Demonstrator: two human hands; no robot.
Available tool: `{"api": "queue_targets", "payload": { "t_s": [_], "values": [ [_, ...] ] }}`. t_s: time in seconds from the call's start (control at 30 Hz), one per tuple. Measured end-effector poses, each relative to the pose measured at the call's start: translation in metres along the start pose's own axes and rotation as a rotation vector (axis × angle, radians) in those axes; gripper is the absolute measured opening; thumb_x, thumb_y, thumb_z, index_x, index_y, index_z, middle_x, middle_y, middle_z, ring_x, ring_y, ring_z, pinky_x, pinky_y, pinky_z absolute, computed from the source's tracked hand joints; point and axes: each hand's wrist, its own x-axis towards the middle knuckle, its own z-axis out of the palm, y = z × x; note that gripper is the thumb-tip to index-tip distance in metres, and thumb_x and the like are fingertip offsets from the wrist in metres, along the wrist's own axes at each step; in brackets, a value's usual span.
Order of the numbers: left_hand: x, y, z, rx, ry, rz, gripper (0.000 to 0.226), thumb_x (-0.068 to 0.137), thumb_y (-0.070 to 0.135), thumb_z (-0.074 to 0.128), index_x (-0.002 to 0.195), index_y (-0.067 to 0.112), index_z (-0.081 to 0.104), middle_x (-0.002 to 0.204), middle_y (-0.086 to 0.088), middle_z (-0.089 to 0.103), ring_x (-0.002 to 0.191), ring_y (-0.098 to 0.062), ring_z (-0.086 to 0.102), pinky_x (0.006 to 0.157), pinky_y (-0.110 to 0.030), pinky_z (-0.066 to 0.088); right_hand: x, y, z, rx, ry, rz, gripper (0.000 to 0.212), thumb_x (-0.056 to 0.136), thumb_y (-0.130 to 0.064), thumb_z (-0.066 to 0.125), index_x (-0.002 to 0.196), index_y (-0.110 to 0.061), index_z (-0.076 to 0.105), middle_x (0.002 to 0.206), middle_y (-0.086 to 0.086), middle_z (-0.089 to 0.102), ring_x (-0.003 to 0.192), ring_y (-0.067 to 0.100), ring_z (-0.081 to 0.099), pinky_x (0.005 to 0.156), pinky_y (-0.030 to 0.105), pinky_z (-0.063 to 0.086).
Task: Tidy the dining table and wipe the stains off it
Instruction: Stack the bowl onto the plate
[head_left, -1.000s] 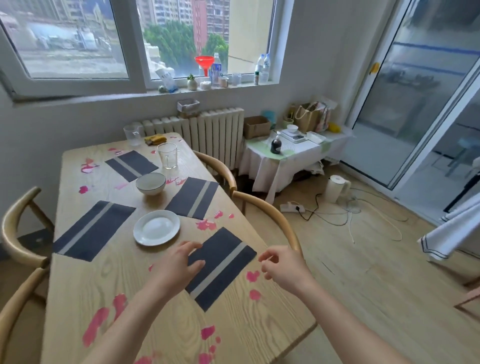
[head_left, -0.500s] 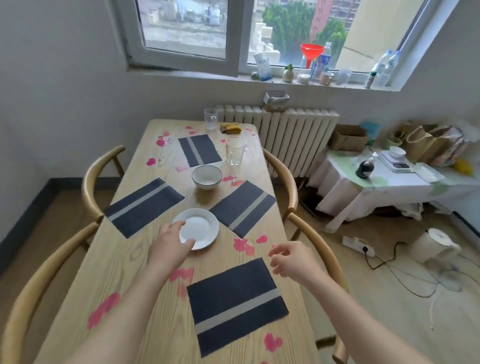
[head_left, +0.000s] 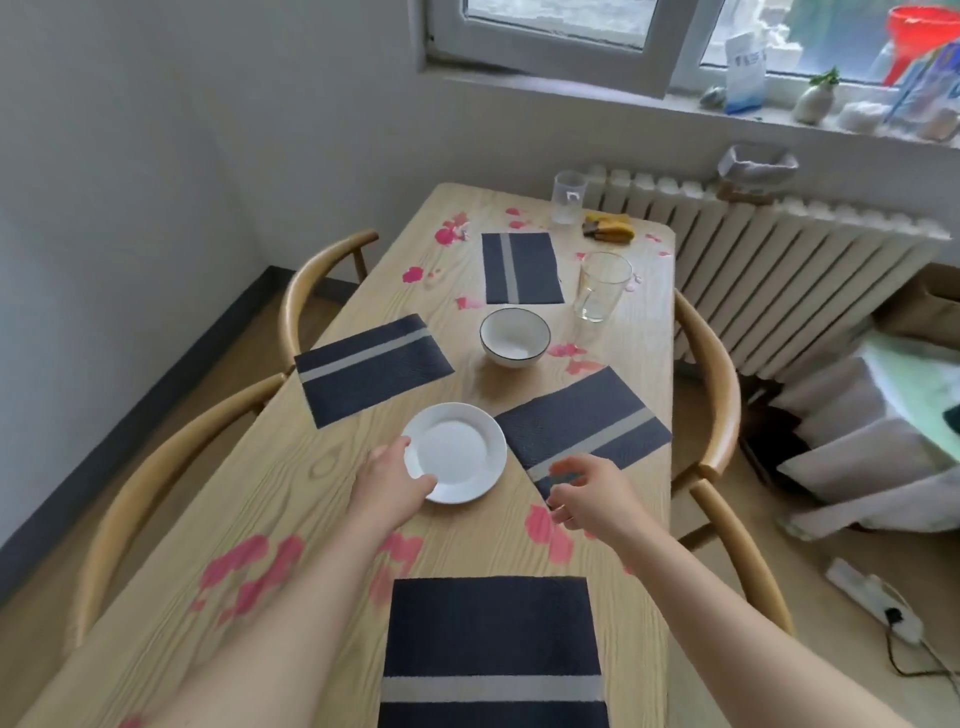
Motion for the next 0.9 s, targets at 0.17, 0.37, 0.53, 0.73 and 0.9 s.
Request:
{"api": "queue_targets", "payload": {
  "t_s": [0.17,0.37,0.53,0.73,0.9],
  "values": [
    [0.029,-0.008,0.014,-0.071,-0.004,-0.062,0.069,0.078,0.02,0.062,0.141,0.019,0.033,0.127,-0.007,0.054,0.105,-0.028,0.056,0.087,-0.04,0.05,0.02,-0.008,0.006,0.014,-0.008,0.017,0.026,0.088,-0.011,0.052,0.11,-0.021,0.062,0.086,0.003,0.072,0.064,0.009,0.07,0.064,0.028,0.059],
    [0.057,-0.013,0.028,0.033,0.141,-0.159,0.058,0.08,0.02,0.069,0.13,0.009,0.04,0.119,-0.012,0.059,0.103,-0.032,0.058,0.074,-0.034,0.044,0.037,-0.001,0.003,0.034,0.022,0.051,0.024,0.088,-0.008,0.053,0.108,-0.014,0.066,0.087,0.006,0.072,0.068,0.015,0.072,0.07,0.033,0.06],
    [0.054,-0.001,0.034,-0.269,0.124,-0.265,0.025,0.083,0.019,0.062,0.106,0.008,0.058,0.103,-0.013,0.066,0.09,-0.032,0.062,0.077,-0.039,0.053,0.017,0.021,-0.014,0.009,0.037,0.088,0.02,0.089,-0.01,0.053,0.101,-0.019,0.066,0.086,0.004,0.071,0.069,0.014,0.071,0.071,0.04,0.06],
    [0.018,0.037,0.035,-0.687,0.072,-0.282,0.034,0.09,0.002,0.054,0.123,0.002,0.047,0.116,-0.015,0.057,0.092,-0.03,0.061,0.057,-0.034,0.052,-0.013,0.045,-0.05,0.06,0.107,0.063,0.018,0.089,-0.011,0.056,0.1,-0.019,0.068,0.088,0.004,0.071,0.069,0.01,0.071,0.069,0.036,0.061],
    [-0.035,0.08,0.045,-0.903,0.051,-0.258,0.036,0.092,-0.002,0.053,0.127,0.002,0.047,0.117,-0.015,0.055,0.097,-0.028,0.059,0.064,-0.034,0.053,-0.036,0.07,-0.087,0.096,0.138,0.017,0.017,0.088,-0.009,0.057,0.096,-0.017,0.069,0.084,0.004,0.072,0.069,0.012,0.071,0.066,0.028,0.06]
  ]
}}
